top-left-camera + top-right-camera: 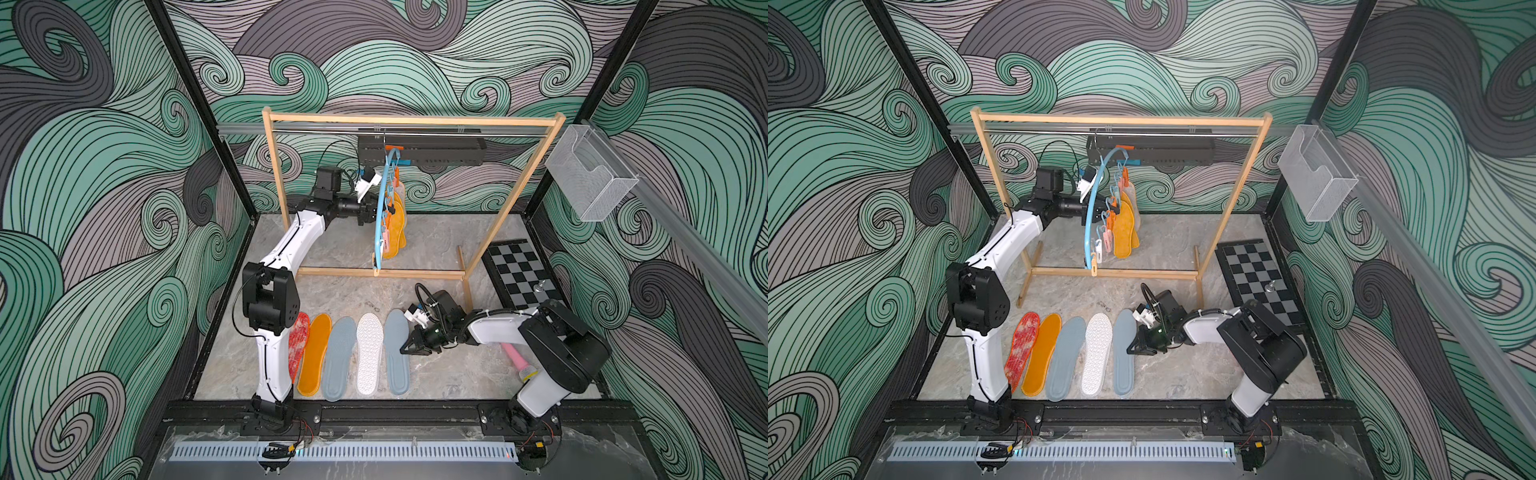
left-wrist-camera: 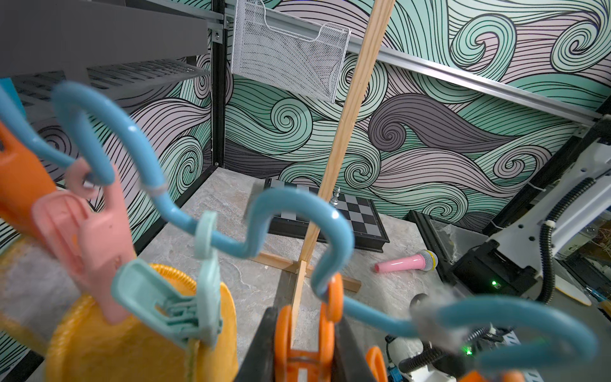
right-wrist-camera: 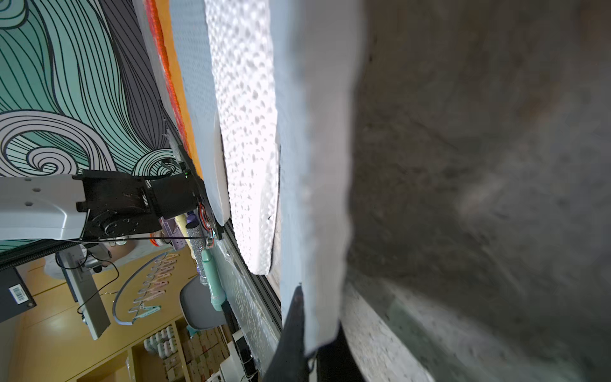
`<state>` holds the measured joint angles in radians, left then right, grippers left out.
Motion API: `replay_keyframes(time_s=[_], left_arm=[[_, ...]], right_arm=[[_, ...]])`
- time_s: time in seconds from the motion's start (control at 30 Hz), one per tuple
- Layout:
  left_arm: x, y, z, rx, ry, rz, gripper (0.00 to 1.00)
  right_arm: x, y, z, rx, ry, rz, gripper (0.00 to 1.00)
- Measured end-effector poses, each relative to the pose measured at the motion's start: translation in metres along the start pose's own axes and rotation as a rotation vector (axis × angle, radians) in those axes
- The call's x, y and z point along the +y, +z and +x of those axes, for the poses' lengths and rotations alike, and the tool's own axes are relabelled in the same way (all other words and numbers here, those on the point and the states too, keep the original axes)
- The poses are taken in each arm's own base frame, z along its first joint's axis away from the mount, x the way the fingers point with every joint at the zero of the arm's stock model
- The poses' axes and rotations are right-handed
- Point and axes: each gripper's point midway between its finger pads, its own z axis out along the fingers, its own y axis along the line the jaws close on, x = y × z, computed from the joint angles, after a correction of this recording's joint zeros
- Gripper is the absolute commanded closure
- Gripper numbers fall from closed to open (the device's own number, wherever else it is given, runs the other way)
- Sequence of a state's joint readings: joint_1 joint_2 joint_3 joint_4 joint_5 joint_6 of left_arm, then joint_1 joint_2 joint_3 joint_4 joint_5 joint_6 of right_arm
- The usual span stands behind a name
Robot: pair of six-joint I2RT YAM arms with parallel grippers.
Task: Take the shoe insoles off the hanger
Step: Place the insole at the center of the board.
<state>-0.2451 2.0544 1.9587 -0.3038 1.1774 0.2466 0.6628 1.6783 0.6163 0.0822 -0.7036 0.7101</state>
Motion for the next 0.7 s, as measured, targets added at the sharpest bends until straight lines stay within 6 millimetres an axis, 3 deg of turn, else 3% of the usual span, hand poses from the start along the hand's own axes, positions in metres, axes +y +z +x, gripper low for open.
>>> replay_keyframes(time_s=[0.13,0.33,0.43,0.7], left_arm=[[0.001,0.0,0.0,0.001,0.006,-0.003,0.97],[0.001,0.0,0.0,0.001,0.011,-0.004,0.97],[0.001,0.0,0.001,0.002,0.013,-0.004,0.97],[0.001,0.0,0.002,0.008,0.027,-0.009,0.97]], right_arm=[[-0.006,0.007,-0.004,0.006,0.02,0.01,0.93],[0.0,0.007,-0.009,-0.01,-0.003,-0.012,0.64],[0.004,0.003,-0.012,-0.035,-0.024,-0.008,0.54],[-0.007,-0.019,-0.006,-0.111,-0.06,0.113,0.5]])
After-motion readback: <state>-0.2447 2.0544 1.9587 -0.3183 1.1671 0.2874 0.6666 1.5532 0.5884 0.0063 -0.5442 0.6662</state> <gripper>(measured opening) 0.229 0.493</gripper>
